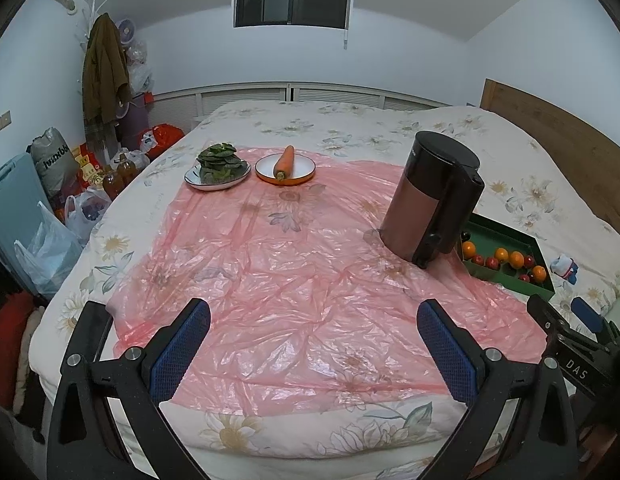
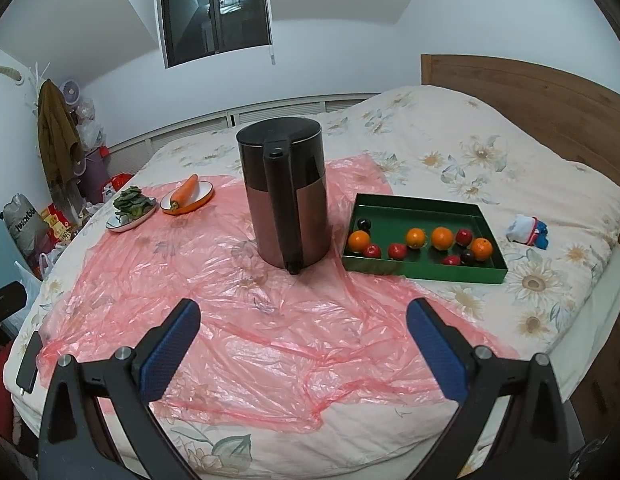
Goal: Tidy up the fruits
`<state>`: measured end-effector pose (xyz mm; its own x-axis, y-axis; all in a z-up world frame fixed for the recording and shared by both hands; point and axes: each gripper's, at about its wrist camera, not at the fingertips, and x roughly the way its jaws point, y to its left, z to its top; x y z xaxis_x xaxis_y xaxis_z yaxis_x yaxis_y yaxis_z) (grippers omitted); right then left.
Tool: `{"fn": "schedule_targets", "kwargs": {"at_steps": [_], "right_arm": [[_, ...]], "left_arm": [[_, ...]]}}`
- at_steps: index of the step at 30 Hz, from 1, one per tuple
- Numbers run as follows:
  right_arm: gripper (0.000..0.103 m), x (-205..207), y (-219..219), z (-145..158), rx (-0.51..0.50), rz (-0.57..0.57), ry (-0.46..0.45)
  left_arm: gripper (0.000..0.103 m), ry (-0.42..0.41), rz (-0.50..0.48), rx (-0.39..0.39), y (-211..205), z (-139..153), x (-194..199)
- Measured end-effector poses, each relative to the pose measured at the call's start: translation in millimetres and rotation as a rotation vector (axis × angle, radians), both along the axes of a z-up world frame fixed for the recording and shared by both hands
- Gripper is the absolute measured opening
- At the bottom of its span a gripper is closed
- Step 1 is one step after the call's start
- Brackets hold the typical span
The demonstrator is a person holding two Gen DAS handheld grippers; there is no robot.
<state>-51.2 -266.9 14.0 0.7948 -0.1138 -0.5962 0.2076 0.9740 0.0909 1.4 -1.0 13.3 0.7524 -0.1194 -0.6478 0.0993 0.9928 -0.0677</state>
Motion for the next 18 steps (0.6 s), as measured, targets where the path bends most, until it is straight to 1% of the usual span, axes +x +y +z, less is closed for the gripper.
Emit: {"fn": "schedule_targets", "kwargs": {"at_steps": [18], "right_arm": [[0.103,0.2,-4.2,-2.5,-0.001,-0.005,0.005]], "left_arm": [[0.102,-0.004,-0.006,0.018,-4.7,0.5,2.5]]}}
